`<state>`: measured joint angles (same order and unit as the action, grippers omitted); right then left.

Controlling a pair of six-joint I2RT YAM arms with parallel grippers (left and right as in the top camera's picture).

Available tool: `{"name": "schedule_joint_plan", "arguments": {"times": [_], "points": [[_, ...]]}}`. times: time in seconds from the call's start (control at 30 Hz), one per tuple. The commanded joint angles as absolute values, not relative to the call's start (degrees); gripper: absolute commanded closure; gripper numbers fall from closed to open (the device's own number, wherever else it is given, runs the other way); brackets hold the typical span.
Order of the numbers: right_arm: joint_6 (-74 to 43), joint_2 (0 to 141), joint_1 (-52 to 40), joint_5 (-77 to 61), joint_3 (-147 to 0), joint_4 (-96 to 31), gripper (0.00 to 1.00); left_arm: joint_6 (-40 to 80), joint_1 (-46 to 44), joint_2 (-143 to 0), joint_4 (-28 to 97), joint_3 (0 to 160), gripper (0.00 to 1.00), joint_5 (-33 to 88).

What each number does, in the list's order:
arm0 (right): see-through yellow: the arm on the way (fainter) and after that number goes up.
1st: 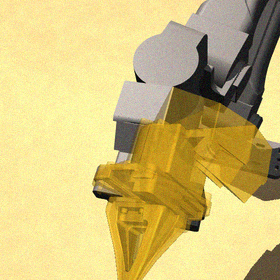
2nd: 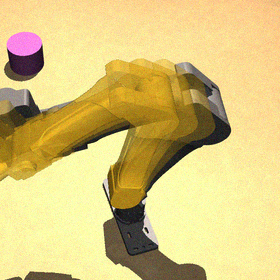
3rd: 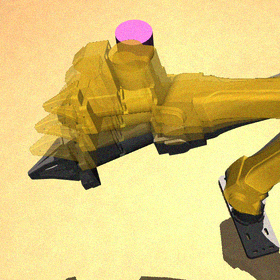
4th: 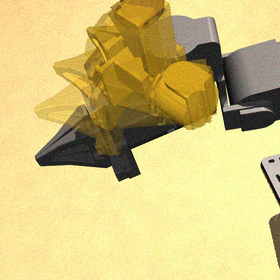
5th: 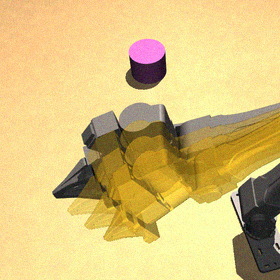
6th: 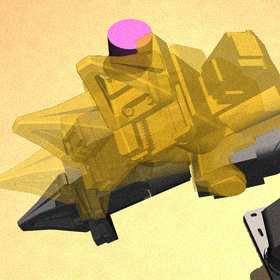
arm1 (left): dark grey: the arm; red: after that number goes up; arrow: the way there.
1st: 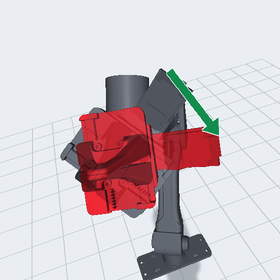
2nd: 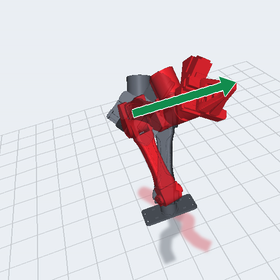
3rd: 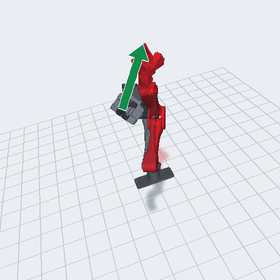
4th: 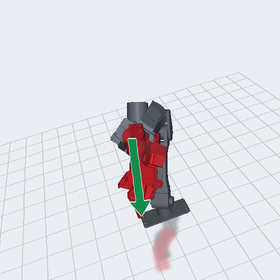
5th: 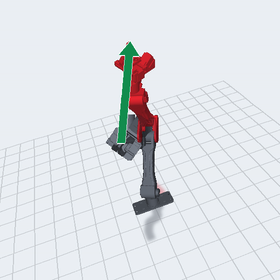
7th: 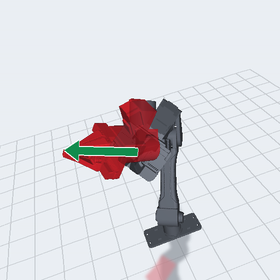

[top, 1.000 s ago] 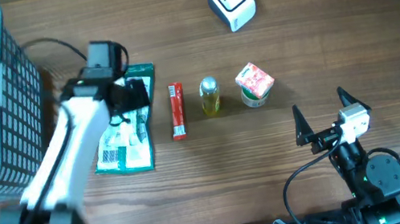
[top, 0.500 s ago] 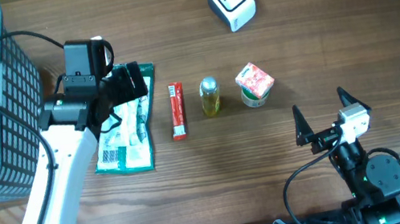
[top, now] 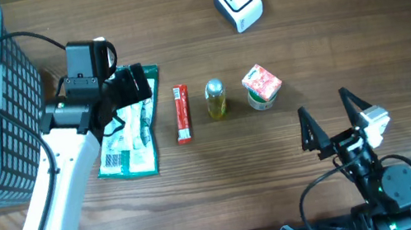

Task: Scan the item barcode
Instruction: 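Reach the right gripper from rest toward the Kleenex pack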

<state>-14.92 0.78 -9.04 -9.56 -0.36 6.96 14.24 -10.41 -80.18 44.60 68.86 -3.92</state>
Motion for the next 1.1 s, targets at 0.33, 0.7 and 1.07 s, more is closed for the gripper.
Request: {"name": "schedule_joint_plan", "arguments": {"times": [0.33,0.7,1.07], "points": [[-21.41,12.36,-8.75,-12.21,-33.65,-18.87,0.0,14.15,-10.0,-80.36,44.62,69.01,0.0,-3.46],[-13.52,44.21,-8.75,-12.36,-75.57,-51.24,0.0,14.15,-10.0,-80.36,44.62,69.01,0.0,-3.46],[-18.55,61.21,-8.78,-14.74,-76.49,-52.9,0.31,14.15,-10.0,-80.36,44.62,69.01,0.0,-3.46]]}}
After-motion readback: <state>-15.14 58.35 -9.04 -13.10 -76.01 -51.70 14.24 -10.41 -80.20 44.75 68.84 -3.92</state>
